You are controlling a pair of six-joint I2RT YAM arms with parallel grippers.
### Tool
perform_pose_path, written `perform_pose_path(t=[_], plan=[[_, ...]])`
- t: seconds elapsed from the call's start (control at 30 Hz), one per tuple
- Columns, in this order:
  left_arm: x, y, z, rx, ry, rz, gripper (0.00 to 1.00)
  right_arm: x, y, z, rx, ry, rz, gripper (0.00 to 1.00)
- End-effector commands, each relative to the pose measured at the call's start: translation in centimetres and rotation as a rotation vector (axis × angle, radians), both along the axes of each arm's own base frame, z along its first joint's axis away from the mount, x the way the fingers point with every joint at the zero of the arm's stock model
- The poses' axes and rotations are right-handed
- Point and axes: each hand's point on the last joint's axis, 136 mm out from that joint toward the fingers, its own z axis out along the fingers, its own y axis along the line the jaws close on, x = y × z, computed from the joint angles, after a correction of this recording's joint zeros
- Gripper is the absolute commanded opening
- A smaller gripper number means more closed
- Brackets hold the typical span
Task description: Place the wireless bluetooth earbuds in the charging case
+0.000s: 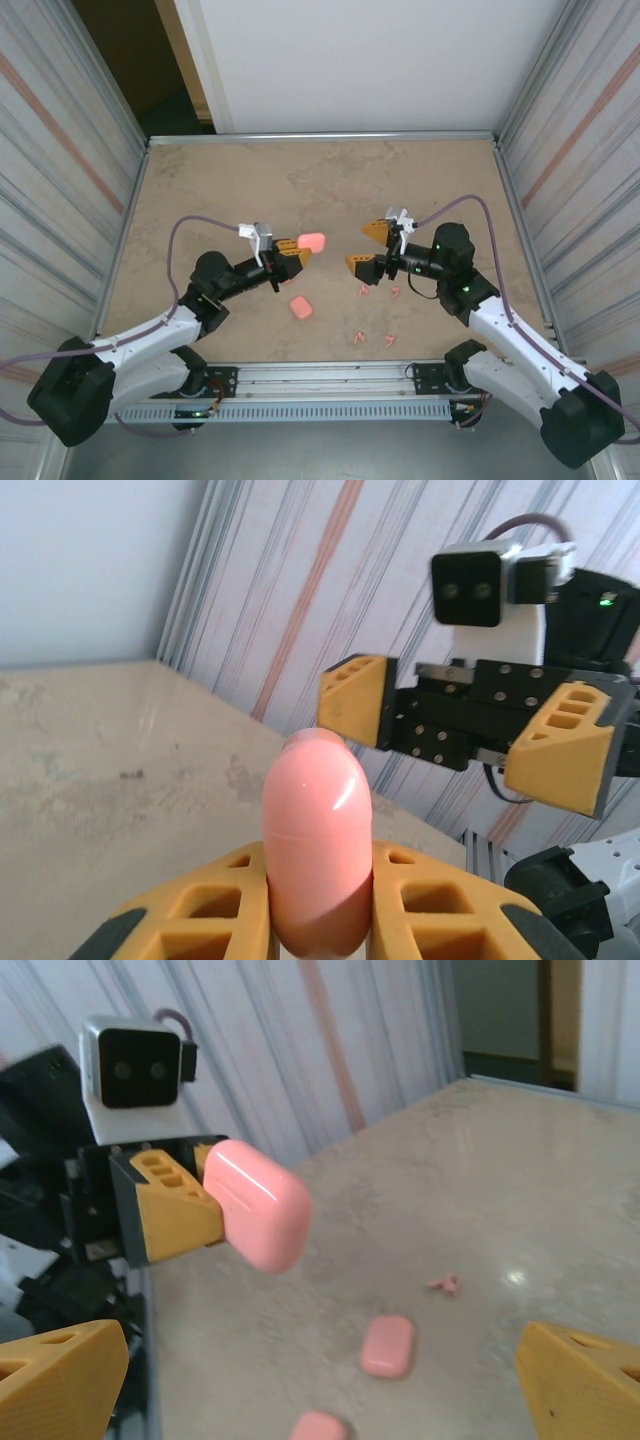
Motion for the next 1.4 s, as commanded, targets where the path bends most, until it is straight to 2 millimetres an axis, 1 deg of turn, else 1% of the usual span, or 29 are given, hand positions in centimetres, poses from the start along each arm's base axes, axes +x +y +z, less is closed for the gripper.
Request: perform_pose_path(t=[0.0, 0.13, 0.17, 0.2, 0.3, 0.5, 0.6, 0.9, 1.13, 1.37], plan=[[-1.6, -0.2, 3.2, -0.062, -0.192, -0.041, 0.0, -0.9, 1.2, 2.9, 0.123, -0.011, 0.083, 0.98], [-2.1, -0.7, 3.4, -0.05, -0.231, -0.064, 0.0, -0.8, 2.8, 2.7, 0.106, -0.012, 0.108, 0.98], [-2.1, -0.8, 3.5, -0.05, -0.239, -0.068, 0.0, -0.9, 3.2, 2.9, 0.106, -0.015, 0.119, 0.97], [-2.2, -0.9, 3.6, -0.05, -0.244, -0.074, 0.0, -0.5, 3.7, 2.4, 0.096, 0.002, 0.125, 0.96], [-2.4, -1.3, 3.5, -0.045, -0.248, -0.087, 0.0, -0.2, 4.7, 2.7, 0.098, 0.006, 0.144, 0.94], [-2.7, -1.4, 3.7, -0.044, -0.262, -0.102, 0.0, 0.4, 5.6, 2.8, 0.103, 0.013, 0.145, 0.9], [-2.8, -1.5, 3.8, -0.044, -0.27, -0.104, 0.0, 1.0, 5.7, 2.4, 0.096, 0.024, 0.123, 0.89], [-3.2, -1.4, 4.1, -0.048, -0.283, -0.115, 0.0, 2.6, 5.2, 2.1, 0.097, 0.044, 0.068, 0.86], [-3.3, -1.4, 4.0, -0.042, -0.286, -0.116, 0.0, 3.5, 4.9, 2.7, 0.116, 0.057, 0.049, 0.85], [-3.0, -1.3, 3.7, -0.027, -0.281, -0.098, 0.0, 3.8, 4.9, 3.4, 0.122, 0.053, 0.06, 0.85]])
